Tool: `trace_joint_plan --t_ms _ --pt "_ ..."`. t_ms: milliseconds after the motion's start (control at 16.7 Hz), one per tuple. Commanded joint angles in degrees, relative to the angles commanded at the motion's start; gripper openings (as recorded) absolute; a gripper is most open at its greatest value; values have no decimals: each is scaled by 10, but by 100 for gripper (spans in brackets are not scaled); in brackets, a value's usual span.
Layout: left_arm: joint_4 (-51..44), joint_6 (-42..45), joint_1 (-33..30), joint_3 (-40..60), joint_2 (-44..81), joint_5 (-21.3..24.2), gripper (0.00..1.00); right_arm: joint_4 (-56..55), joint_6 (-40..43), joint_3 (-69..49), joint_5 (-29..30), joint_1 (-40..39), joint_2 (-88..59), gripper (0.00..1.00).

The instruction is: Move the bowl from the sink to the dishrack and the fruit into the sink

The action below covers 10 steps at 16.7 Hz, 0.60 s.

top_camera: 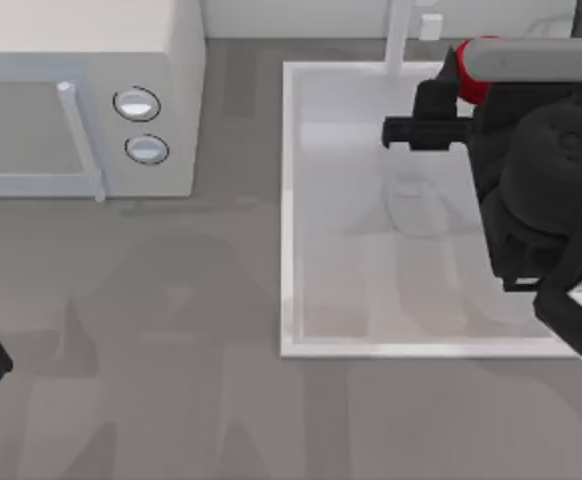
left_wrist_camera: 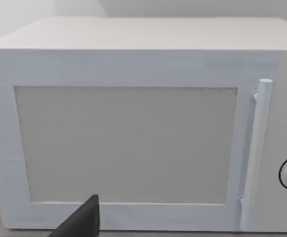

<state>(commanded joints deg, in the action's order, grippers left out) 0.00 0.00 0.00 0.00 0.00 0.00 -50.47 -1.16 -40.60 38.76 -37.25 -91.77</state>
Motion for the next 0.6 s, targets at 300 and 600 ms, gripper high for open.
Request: trace_joint_plan --t_ms 300,600 --pt "0 0 0 0 0 0 100 -40 -2 2 2 2 -43 0" --pt "0 0 0 0 0 0 100 -207 -1 22 9 1 -186 0"
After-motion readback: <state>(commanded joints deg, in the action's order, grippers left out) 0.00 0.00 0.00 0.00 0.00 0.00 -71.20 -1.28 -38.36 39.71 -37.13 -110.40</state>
